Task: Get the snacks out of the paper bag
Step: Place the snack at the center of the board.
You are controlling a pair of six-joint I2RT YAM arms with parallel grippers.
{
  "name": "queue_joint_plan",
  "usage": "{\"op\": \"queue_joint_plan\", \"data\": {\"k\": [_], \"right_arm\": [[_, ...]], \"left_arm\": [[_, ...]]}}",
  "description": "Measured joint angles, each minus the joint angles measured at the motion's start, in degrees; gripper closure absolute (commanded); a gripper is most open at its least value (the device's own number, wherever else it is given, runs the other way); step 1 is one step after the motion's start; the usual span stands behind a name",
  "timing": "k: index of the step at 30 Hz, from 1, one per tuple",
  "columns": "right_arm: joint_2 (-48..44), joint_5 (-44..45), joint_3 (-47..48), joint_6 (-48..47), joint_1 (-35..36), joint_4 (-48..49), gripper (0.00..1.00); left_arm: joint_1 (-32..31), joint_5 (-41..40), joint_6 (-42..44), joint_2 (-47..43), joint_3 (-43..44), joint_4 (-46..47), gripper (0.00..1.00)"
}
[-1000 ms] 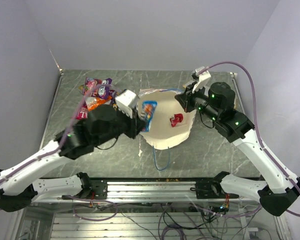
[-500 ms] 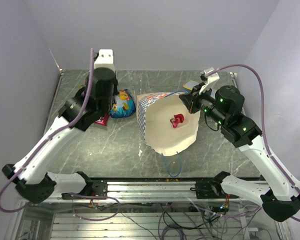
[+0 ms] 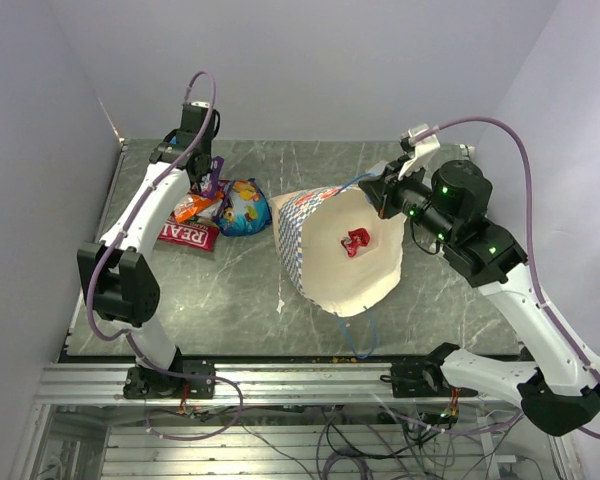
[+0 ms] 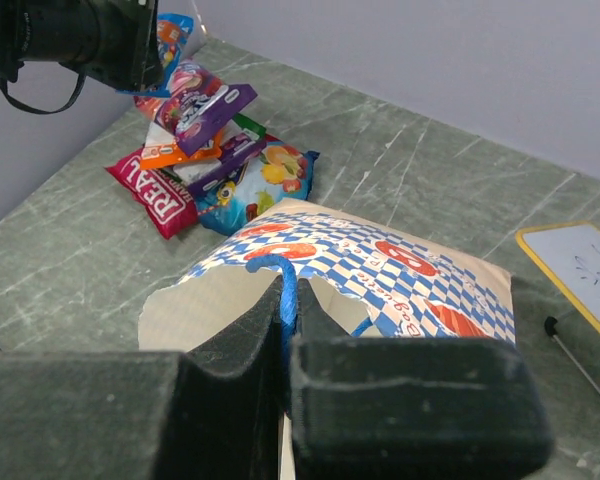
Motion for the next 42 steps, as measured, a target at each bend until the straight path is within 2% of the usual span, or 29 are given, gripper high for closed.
{"op": "queue_joint_plan", "data": {"k": [5, 9, 16, 17, 18, 20, 21, 24, 26, 30, 33, 39, 42], "right_arm": [[0.0, 0.5, 0.1, -0.2, 0.0, -0.4, 1.0], [0.1, 0.7, 0.1, -0.2, 0.0, -1.0, 1.0], [1.1, 0.7, 0.9, -0.2, 0.0, -1.3, 1.0], [1.3, 0.7, 1.0, -0.2, 0.0, -1.3, 1.0], [1.4, 0.6, 1.1, -0.2, 0.0, -1.3, 1.0], [1.6, 0.6, 1.1, -0.2, 0.0, -1.3, 1.0], [1.6, 0.5, 1.1, -0.2, 0.0, -1.3, 1.0], [1.6, 0.3, 1.1, 0.1, 0.0, -1.2, 1.0], [1.6, 0.2, 1.1, 0.3, 0.0, -1.2, 1.0], [1.6, -0.5, 1.0, 0.9, 0.0, -0.7, 1.0], [1.6, -0.8, 0.9, 1.2, 0.0, -0.6, 1.0], [1.6, -1.1, 0.9, 1.8, 0.0, -0.3, 1.0], [2.0, -1.4, 0.9, 2.3, 0.0, -0.1, 1.0]], "left_arm": [[0.6, 0.2, 7.5, 1.1, 0.0, 0.6, 0.93], [0.6, 1.3, 9.9, 1.3, -0.1, 1.4, 0.92], [0.9, 1.7, 10.2, 5.3, -0.2, 1.8, 0.76], [1.0, 1.7, 10.2, 6.2, -0.2, 1.8, 0.72], [1.2, 1.7, 9.9, 7.0, -0.2, 1.8, 0.62], [1.5, 1.9, 9.2, 8.3, 0.4, 1.5, 0.29], [1.6, 1.9, 9.3, 8.7, 1.0, 1.2, 0.18], [1.9, 1.9, 7.3, 8.5, 2.3, 0.6, 0.09], [2.0, 1.9, 6.5, 7.4, 2.7, 0.4, 0.09], [2.0, 3.5, 4.7, 3.0, 2.7, -1.2, 0.13], [2.0, 5.9, 2.7, -2.6, 2.3, -2.7, 0.15], [1.4, 14.9, -3.2, -14.8, -6.6, -3.5, 0.16], [-0.1, 19.9, -6.8, -17.2, -10.2, -4.1, 0.16]]}}
